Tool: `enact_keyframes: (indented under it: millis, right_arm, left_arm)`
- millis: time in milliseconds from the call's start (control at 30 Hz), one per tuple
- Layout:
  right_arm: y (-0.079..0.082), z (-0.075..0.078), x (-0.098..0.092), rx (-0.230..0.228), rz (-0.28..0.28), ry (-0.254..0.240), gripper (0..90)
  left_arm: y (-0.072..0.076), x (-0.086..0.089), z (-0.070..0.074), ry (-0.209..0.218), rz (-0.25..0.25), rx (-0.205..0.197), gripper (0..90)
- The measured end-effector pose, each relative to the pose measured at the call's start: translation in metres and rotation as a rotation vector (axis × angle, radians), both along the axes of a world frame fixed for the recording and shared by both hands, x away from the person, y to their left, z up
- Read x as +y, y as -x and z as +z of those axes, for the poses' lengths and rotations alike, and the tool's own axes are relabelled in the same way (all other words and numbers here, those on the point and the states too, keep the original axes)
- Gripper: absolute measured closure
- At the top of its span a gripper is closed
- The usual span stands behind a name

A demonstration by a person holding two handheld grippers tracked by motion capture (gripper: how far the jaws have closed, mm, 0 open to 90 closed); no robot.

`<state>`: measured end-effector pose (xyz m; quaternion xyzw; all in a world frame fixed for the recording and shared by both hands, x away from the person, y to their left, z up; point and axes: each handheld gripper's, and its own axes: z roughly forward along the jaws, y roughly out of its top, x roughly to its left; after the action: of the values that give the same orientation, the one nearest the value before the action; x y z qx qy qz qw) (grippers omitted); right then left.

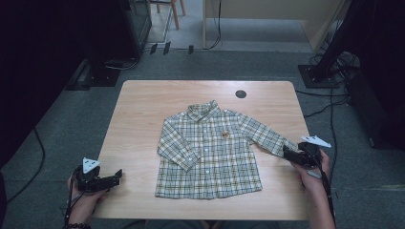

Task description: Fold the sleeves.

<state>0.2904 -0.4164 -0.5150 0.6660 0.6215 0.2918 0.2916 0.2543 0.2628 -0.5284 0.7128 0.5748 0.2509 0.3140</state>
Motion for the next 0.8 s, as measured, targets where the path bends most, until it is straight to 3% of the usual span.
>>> enact_keyframes:
  millis: [67, 233, 300, 567, 700, 800]
  right_arm:
    - [-0.002, -0.003, -0.001, 0.019, -0.028, -0.008, 24.5]
    - [-0.004, -0.006, 0.002, 0.007, -0.02, -0.019, 27.2]
    - [-0.005, -0.01, 0.005, 0.025, -0.019, -0.011, 29.1]
    - [-0.006, -0.013, 0.011, -0.034, -0.002, -0.001, 63.0]
    - [-0.01, -0.012, 0.005, -0.035, -0.011, -0.037, 71.7]
    - [-0.01, -0.01, 0.003, -0.069, -0.011, -0.066, 77.1]
  left_arm:
    - [0.0, 0.0, 0.0, 0.004, -0.001, -0.001, 1.4]
    - [0.0, 0.0, 0.0, 0.0, -0.002, 0.0, 1.4]
    - [0.0, 0.0, 0.0, 0.0, -0.001, 0.0, 1.4]
    - [0.0, 0.0, 0.0, -0.001, -0.002, 0.0, 1.5]
    - [0.0, 0.0, 0.0, -0.003, -0.004, 0.0, 1.4]
    - [0.0, 0.0, 0.0, -0.005, -0.004, 0.001, 1.5]
